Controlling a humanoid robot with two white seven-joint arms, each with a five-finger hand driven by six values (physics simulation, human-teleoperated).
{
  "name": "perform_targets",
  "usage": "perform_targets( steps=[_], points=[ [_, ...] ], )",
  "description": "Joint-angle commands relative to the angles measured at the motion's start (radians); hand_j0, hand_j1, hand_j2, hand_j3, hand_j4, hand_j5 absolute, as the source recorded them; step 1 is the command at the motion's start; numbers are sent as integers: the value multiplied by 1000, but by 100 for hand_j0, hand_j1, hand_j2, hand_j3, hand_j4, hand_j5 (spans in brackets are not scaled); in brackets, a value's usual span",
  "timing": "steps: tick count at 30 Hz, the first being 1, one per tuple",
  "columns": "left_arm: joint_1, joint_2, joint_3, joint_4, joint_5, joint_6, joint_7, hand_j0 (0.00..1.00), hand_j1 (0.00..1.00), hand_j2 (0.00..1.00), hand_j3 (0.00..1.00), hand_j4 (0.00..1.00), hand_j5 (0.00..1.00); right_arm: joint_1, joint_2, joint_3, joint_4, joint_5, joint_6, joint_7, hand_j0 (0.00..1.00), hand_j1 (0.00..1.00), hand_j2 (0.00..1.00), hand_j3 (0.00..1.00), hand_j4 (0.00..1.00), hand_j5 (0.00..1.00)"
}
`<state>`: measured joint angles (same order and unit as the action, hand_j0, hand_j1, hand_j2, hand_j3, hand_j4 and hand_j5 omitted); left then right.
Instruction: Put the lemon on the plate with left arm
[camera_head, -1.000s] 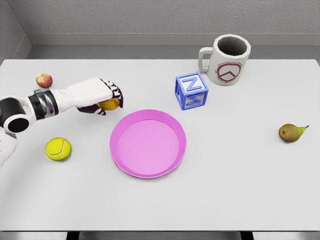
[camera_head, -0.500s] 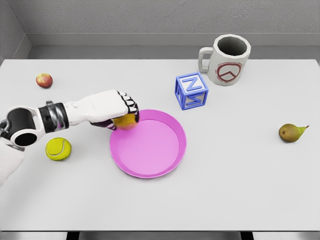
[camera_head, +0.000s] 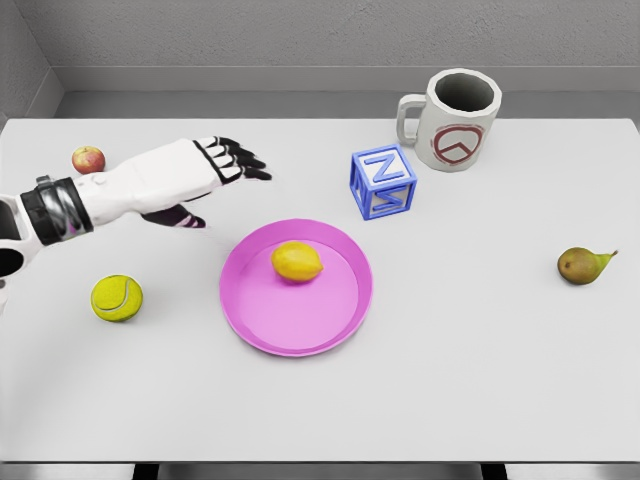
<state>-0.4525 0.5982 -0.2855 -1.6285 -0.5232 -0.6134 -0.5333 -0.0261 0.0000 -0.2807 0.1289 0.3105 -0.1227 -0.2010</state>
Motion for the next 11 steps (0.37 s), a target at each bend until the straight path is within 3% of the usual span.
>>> perform_targets(
  steps=[1, 7, 11],
  points=[
    [2, 35, 100, 44, 17, 3, -1, 100, 100, 100, 100, 100, 100, 0, 0, 0, 0, -1, 0, 0, 100, 100, 100, 100, 100, 100],
    [90, 103, 134, 101, 40, 3, -2, 100, 100, 100, 100, 100, 100, 0, 0, 0, 0, -1, 0, 0, 100, 100, 100, 100, 100, 100],
    [104, 101, 134, 98, 46, 3, -4, 100, 100, 100, 100, 100, 100, 0, 0, 0, 0, -1, 0, 0, 100, 100, 100, 100, 100, 100]
  ],
)
